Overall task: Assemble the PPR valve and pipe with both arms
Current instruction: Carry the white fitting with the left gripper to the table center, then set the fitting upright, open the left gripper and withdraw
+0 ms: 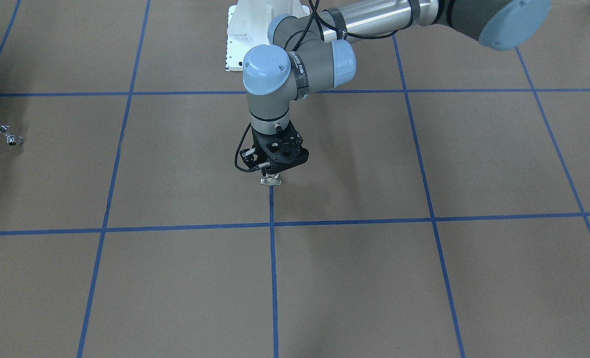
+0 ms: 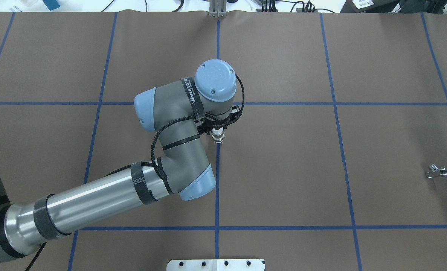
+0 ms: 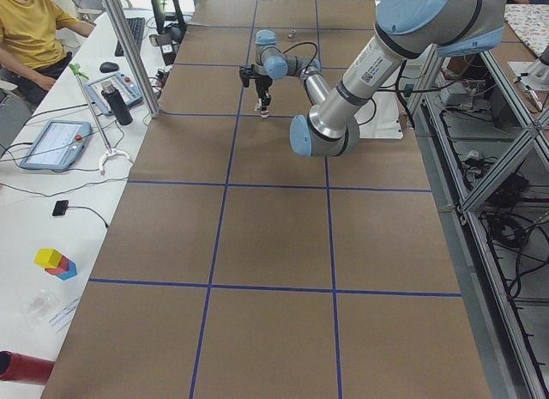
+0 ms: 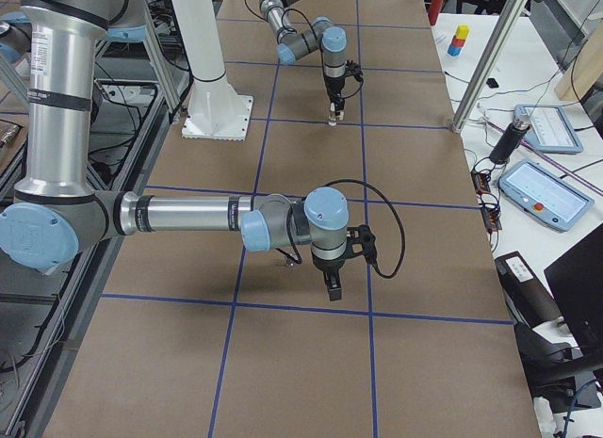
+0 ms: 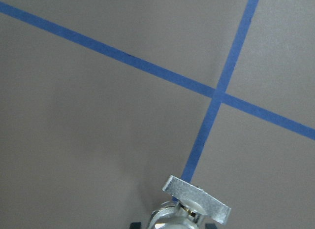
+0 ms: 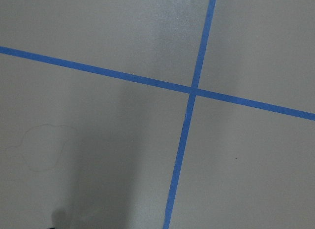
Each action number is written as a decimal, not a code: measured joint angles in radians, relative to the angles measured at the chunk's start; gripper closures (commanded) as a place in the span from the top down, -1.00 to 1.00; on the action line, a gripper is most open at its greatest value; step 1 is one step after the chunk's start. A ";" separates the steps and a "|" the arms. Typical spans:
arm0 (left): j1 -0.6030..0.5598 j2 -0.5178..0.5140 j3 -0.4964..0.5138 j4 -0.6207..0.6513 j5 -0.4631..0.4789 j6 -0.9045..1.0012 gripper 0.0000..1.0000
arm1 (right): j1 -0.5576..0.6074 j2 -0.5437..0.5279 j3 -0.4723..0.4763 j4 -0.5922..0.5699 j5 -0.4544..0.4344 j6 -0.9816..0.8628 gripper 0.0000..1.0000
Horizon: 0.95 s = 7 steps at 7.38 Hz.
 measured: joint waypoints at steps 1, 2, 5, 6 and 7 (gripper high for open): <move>0.005 0.000 -0.001 0.000 0.010 0.008 1.00 | 0.000 -0.001 0.000 0.000 -0.001 0.000 0.99; 0.007 0.001 -0.005 0.001 0.014 0.022 1.00 | 0.000 -0.001 0.000 0.000 -0.001 0.000 0.99; -0.011 0.021 -0.089 0.032 0.011 0.109 1.00 | 0.000 -0.002 0.002 0.000 0.000 0.000 0.99; -0.025 0.047 -0.161 0.085 0.005 0.155 1.00 | 0.000 -0.003 0.004 0.001 0.000 -0.001 0.99; -0.042 0.086 -0.259 0.164 -0.005 0.217 1.00 | -0.001 -0.004 0.006 0.002 0.000 -0.003 1.00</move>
